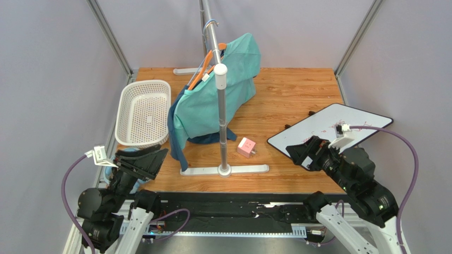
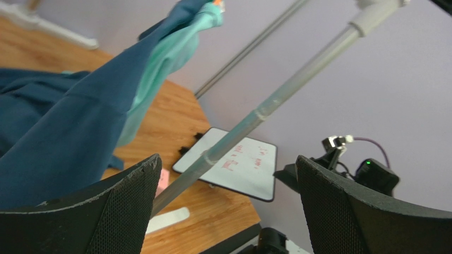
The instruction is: Remove the t-shirt from the hanger
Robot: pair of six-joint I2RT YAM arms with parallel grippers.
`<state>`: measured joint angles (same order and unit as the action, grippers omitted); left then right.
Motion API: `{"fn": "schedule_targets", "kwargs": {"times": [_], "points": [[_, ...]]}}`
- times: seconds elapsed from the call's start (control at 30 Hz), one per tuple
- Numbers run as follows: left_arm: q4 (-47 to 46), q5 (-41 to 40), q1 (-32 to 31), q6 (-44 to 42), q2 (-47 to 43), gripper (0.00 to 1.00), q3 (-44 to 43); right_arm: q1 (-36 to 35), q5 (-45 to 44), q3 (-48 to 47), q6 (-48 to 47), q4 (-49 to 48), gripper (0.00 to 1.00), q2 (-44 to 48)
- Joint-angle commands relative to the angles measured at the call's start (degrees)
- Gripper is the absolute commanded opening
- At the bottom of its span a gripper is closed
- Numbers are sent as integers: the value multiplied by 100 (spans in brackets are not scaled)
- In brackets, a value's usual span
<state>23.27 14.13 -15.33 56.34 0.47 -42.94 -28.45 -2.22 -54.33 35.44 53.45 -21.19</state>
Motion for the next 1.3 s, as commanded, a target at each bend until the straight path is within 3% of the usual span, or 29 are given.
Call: {"fn": "schedule_targets", "kwargs": {"times": [0.0,0.13,0.27,0.37,0.5,0.67,0.8,0.87,0.97,1.1,1.27], "points": [[1884,-536,4,-463,-91,99,-285,-21,-427,-447,-152,454,100,-710],[1707,316,4,-1071,-91,100,-390,-21,-1078,-588,7,588,100,-1088],[1164,923,4,-1186,-91,99,-338,-21,-746,-641,15,474,100,-1195],[706,1275,4,-1098,155,100,-294,-21,-297,-369,-160,44,100,-897],[662,1268,4,-1650,681,99,-697,-21,-516,-236,-502,-264,100,-300],[977,1382,4,-2678,2191,99,-2005,-21,-543,-386,-793,-379,97,-17],[1513,1452,4,-3032,3763,98,-3401,-21,-157,-386,-872,-423,100,-122],[1374,1618,4,-3163,4074,97,-3694,-21,-25,-368,-995,-423,100,-227],[1320,1944,4,-3374,4750,93,-4300,-20,143,-421,-1250,-389,100,-350],[1462,2208,13,-3577,5743,68,-5118,-21,704,-491,-1338,-361,100,-430],[1189,2296,13,-3805,6157,52,-5304,-21,1144,-579,-1417,-397,99,-491]]}}
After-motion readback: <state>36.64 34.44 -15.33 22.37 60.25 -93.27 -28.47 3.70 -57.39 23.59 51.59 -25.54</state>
